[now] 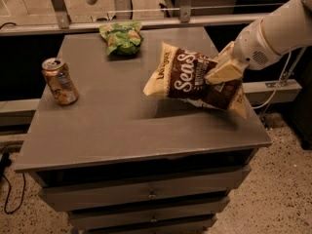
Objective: Move brown chip bag near green rice chip bag
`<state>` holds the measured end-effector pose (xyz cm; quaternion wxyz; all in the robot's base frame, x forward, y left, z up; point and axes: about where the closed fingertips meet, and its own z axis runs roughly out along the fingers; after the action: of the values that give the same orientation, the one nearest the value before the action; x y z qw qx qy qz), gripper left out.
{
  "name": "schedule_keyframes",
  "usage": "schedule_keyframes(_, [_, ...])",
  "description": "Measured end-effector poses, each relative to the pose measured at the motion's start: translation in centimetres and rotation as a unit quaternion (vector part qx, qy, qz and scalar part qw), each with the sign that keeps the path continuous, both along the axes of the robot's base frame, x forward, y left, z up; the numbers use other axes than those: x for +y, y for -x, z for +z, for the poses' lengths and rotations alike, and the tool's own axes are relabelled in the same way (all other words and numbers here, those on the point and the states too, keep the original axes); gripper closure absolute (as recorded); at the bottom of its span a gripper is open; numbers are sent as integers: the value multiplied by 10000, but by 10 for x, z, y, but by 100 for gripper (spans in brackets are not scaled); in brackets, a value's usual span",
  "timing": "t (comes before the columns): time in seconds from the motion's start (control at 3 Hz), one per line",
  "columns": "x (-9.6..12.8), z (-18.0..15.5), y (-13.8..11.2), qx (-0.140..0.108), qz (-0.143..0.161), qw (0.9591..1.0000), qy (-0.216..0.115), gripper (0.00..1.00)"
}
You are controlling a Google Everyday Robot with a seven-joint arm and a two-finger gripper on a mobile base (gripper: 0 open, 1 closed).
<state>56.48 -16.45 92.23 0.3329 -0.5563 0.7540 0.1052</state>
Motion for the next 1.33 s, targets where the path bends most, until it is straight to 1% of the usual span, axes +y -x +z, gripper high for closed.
schedule_keyframes(0.33, [0,0,0,-5,2,10000,4,100])
schedule_keyframes(0.67, [0,5,-20,-377,-51,9992,140,100])
schedule_keyframes(1.0, [-3,19,-71,-1100,-145,9931,367,100])
schedule_keyframes(1.33, [-4,31,-136,-1726,-163,9824,690,100])
